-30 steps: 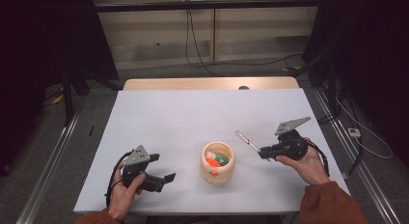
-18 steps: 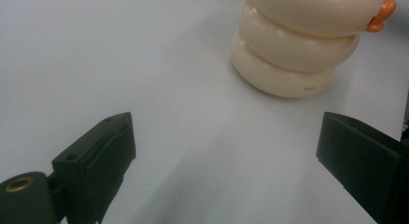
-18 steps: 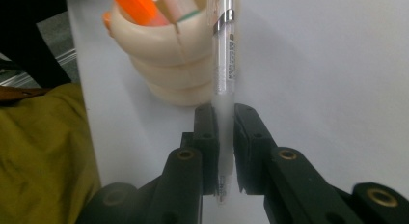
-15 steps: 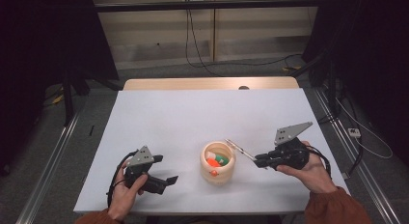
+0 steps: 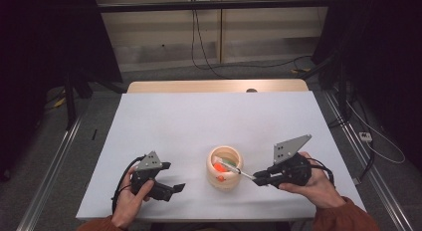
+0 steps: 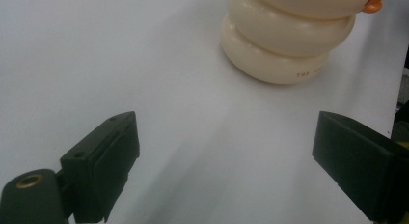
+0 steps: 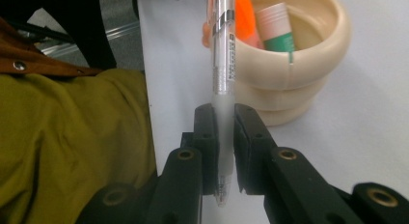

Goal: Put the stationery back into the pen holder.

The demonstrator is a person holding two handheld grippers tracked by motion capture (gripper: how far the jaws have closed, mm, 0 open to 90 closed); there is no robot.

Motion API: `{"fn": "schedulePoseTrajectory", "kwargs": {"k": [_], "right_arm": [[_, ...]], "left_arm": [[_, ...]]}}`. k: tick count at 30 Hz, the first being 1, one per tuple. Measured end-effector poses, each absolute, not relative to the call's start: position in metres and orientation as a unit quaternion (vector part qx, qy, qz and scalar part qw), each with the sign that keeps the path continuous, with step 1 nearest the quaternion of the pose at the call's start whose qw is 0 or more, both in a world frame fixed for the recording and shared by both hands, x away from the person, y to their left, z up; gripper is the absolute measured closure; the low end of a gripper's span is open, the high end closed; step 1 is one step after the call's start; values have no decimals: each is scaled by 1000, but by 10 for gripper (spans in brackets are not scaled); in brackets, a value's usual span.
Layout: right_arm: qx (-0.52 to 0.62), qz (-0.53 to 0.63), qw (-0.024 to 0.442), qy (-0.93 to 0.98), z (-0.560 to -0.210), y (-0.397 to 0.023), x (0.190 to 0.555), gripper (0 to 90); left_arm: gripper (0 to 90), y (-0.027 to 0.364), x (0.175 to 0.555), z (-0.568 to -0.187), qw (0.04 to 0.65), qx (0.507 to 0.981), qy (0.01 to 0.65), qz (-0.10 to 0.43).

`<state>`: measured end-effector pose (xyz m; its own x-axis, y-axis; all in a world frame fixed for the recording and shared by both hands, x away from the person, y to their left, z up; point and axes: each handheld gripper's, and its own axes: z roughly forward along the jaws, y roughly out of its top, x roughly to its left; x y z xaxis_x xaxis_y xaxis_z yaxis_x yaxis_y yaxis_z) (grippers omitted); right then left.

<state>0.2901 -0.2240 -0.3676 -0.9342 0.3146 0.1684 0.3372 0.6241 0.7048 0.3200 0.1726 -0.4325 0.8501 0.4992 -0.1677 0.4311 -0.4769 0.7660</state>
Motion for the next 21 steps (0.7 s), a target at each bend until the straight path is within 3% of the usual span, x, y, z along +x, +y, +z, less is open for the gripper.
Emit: {"fn": "schedulePoseTrajectory", "kwargs": {"k": [21], "right_arm": [[-113,-308,51,-943,-391,-187,280,807]], "left_arm": [[93,149,304,-418,406,893,194,-15]]}}
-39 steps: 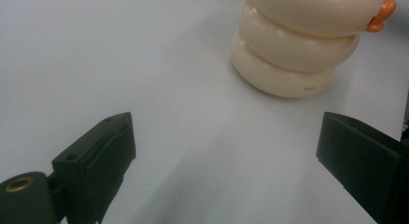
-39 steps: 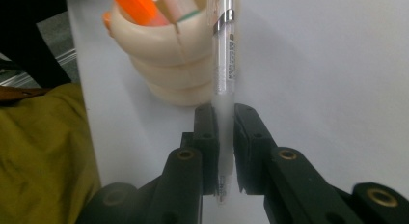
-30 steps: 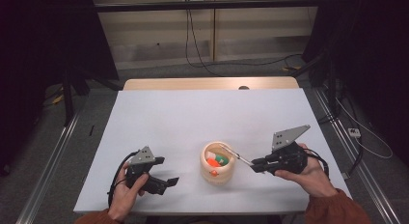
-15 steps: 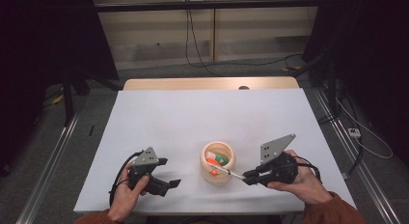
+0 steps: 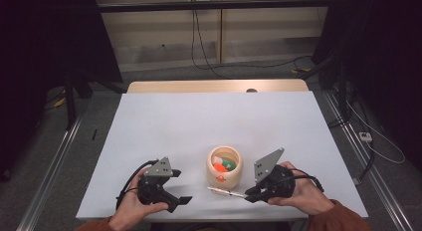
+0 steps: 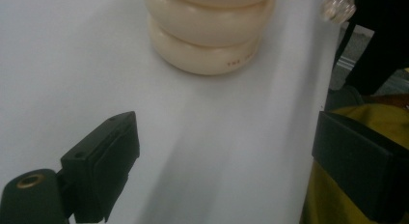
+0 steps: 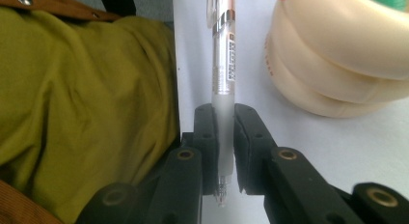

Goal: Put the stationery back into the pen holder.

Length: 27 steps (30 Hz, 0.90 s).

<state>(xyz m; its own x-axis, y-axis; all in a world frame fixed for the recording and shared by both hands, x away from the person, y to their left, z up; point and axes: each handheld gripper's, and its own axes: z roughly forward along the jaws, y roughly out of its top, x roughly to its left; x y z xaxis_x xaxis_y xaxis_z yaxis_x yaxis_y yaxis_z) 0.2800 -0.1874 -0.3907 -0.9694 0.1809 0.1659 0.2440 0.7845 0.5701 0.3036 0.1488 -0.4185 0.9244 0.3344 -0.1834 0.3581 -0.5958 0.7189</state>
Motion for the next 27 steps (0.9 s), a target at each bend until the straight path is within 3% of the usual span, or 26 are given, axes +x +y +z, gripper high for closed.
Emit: {"fn": "schedulePoseTrajectory", "kwargs": {"k": [14,27], "right_arm": [[-78,-236,49,-967,-406,-161,279,807],[-44,-203,21,-978,-408,-137,276,807]], "left_arm": [[113,135,293,-411,352,924,151,-11],[233,109,287,-408,321,940,109,-35]]}}
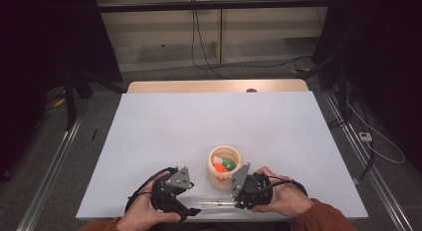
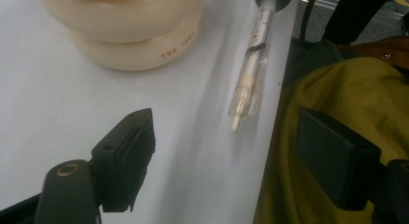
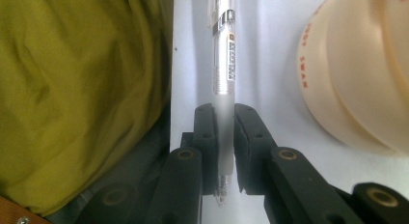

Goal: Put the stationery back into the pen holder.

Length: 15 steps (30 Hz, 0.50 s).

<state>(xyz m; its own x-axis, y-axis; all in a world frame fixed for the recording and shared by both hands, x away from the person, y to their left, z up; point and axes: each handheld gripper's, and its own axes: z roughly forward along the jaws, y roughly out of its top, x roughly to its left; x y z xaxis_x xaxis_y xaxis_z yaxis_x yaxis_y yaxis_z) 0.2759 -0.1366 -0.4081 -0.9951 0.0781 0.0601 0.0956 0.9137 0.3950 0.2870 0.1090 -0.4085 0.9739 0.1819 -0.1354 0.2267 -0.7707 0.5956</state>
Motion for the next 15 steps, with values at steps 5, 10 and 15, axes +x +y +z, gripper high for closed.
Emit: {"fn": "schedulePoseTrajectory", "kwargs": {"k": [5,10,15], "right_arm": [[-37,-207,19,-977,-409,-129,277,807],[-29,-216,10,-976,-409,-121,276,807],[-19,-221,15,-975,-412,-113,275,807]], "left_arm": [[317,98,291,-410,308,945,97,-47],[446,93,294,-413,309,944,96,-61],[547,86,293,-415,300,947,86,-71]]}}
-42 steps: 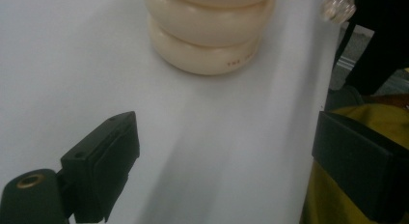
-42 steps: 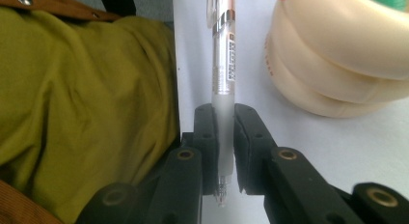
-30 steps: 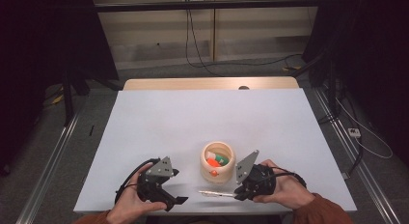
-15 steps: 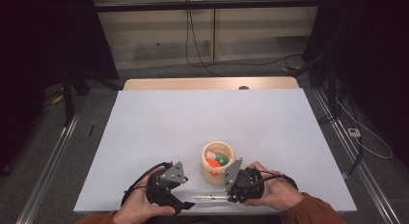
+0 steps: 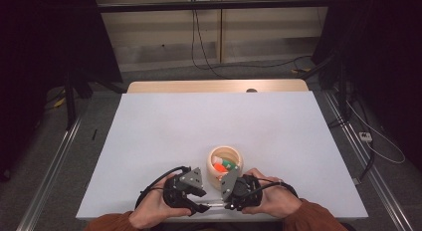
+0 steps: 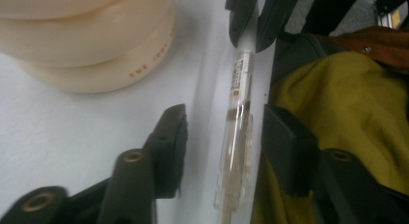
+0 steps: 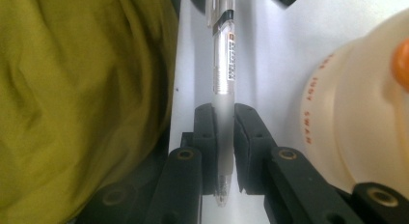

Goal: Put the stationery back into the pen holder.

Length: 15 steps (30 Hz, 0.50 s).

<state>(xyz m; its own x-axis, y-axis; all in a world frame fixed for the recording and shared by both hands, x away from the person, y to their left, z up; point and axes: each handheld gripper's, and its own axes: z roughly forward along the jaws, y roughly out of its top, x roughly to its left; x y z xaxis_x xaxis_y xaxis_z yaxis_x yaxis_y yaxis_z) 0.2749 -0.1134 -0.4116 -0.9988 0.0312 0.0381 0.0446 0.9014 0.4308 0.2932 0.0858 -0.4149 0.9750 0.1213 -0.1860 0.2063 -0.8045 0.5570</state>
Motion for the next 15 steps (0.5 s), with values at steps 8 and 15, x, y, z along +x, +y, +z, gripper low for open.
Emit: {"fn": "schedulePoseTrajectory", "kwargs": {"k": [8,15], "right_arm": [[-22,-230,11,-973,-412,-106,276,807],[-10,-230,9,-973,-414,-98,274,807]], "left_arm": [[648,82,296,-421,295,947,93,-91],[748,78,295,-424,292,947,81,-108]]}}
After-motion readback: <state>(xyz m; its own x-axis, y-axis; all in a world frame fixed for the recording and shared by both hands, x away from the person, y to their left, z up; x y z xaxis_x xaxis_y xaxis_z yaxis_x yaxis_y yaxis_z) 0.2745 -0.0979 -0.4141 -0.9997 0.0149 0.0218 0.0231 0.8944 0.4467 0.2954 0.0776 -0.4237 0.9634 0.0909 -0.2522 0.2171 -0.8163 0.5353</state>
